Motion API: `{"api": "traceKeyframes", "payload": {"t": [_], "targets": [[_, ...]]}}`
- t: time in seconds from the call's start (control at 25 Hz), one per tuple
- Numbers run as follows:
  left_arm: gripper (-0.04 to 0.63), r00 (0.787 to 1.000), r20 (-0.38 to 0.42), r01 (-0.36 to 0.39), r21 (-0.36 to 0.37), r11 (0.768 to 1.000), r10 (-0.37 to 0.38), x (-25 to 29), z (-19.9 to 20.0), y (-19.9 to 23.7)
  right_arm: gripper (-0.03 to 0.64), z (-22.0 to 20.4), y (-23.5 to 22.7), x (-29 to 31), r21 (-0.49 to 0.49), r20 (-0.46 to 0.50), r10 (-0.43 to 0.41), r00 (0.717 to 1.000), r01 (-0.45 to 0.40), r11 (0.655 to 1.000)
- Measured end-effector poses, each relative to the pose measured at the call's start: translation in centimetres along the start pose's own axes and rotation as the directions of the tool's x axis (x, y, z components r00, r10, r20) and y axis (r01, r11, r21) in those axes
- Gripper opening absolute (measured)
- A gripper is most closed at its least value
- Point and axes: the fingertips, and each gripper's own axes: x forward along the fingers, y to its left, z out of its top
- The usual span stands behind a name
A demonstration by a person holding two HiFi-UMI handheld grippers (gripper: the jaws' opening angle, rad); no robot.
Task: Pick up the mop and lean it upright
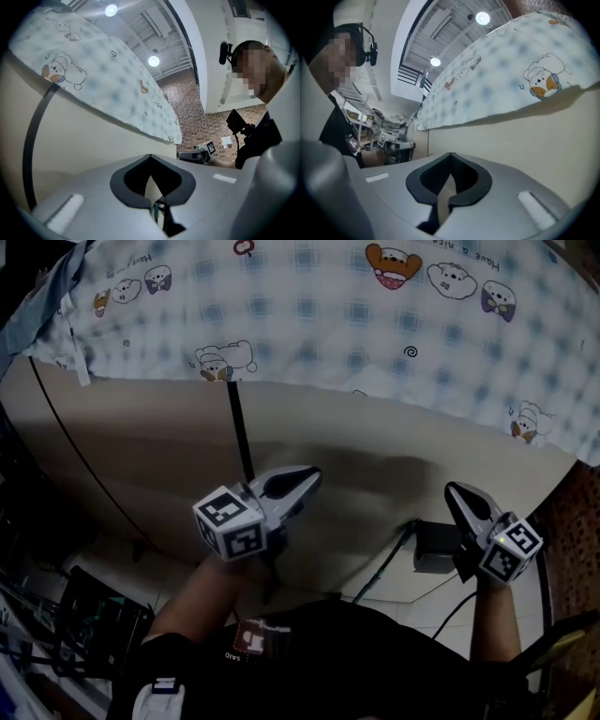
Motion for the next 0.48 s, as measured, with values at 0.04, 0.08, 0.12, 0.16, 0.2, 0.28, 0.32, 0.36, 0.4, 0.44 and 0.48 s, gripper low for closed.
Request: {"api": "traceKeyframes", "payload": {"t": [0.04, 0.08, 0.12, 0.16, 0.2, 0.28, 0.32, 0.36, 0.4, 0.44, 0.48], "targets": [[-0.001, 1.000, 0.001, 0.000, 0.007, 1.000, 0.000, 0.0, 0.3, -0.1, 0.014, 0.8, 0.5, 0.0, -0.007, 0.018, 0.030, 0.999, -0.030, 1.000], [-0.002, 1.000, 0.001, 0.001, 0.015, 1.000, -0.001, 0.0, 0.4, -0.3, 0.012, 1.4, 1.0, 0.0, -0.014, 0.031, 0.054, 0.998, -0.054, 0.998], [-0.002, 1.000, 0.001, 0.002, 0.022, 1.000, -0.002, 0.0, 0.6, -0.5, 0.012, 1.8, 1.4, 0.0, -0.015, 0.042, 0.069, 0.997, -0.068, 0.998], [-0.001, 1.000, 0.001, 0.004, 0.028, 1.000, -0.004, 0.0, 0.6, -0.6, 0.012, 2.1, 1.8, 0.2, -0.006, 0.051, 0.076, 0.996, -0.076, 0.997], [-0.002, 1.000, -0.001, 0.005, 0.030, 1.000, -0.005, 0.0, 0.7, -0.7, 0.012, 2.4, 2.2, 0.4, 0.010, 0.059, 0.078, 0.995, -0.079, 0.997], [-0.002, 1.000, -0.005, 0.006, 0.034, 0.999, -0.006, -0.1, 0.6, -0.8, 0.012, 2.6, 2.9, 0.8, 0.032, 0.059, 0.077, 0.995, -0.079, 0.996], [-0.002, 1.000, -0.006, 0.006, 0.036, 0.999, -0.006, -0.1, 0.6, -0.8, 0.012, 2.5, 3.0, 0.9, 0.033, 0.055, 0.076, 0.996, -0.078, 0.996], [-0.001, 1.000, -0.005, 0.005, 0.038, 0.999, -0.005, -0.2, 0.7, -0.8, 0.012, 2.3, 2.8, 1.0, 0.025, 0.050, 0.076, 0.996, -0.077, 0.997], [-0.002, 1.000, -0.004, 0.004, 0.039, 0.999, -0.003, -0.2, 0.8, -0.7, 0.012, 2.0, 2.5, 1.0, 0.007, 0.042, 0.076, 0.996, -0.076, 0.997], [-0.002, 1.000, -0.003, 0.003, 0.039, 0.999, -0.003, -0.3, 0.9, -0.7, 0.012, 1.7, 2.3, 0.9, -0.014, 0.032, 0.076, 0.997, -0.076, 0.997], [-0.002, 1.000, -0.003, 0.002, 0.040, 0.999, -0.002, -0.4, 0.9, -0.7, 0.012, 1.5, 2.2, 1.0, -0.024, 0.025, 0.077, 0.997, -0.077, 0.997]]}}
